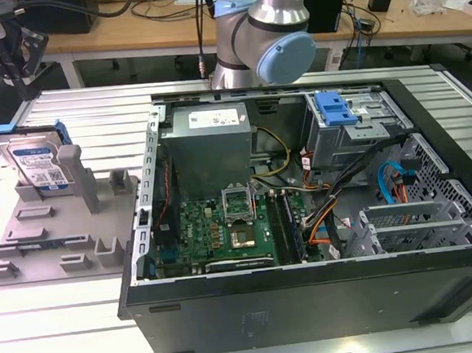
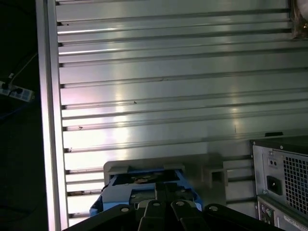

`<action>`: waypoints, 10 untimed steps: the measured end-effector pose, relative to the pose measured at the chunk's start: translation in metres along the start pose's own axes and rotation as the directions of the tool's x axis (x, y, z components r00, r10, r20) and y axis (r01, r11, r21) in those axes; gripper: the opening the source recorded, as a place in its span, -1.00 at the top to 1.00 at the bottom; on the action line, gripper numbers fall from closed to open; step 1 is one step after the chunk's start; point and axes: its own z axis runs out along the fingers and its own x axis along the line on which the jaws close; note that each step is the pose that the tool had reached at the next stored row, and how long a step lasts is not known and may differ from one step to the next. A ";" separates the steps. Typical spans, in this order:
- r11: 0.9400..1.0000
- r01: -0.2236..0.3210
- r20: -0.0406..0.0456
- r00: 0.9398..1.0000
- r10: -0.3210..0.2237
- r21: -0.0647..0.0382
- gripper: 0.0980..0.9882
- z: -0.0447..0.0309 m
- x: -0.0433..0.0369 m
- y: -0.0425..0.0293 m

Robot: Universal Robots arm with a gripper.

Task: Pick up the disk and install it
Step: 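Pick up the disk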

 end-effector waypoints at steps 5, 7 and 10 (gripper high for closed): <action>0.998 0.070 -0.012 0.997 -0.070 -0.001 0.98 0.0001 0.0004 0.0001; 0.994 0.108 -0.018 0.994 -0.108 -0.002 0.98 0.0002 0.0004 0.0001; 0.984 0.177 -0.025 0.984 -0.177 -0.005 0.98 0.0002 0.0004 0.0001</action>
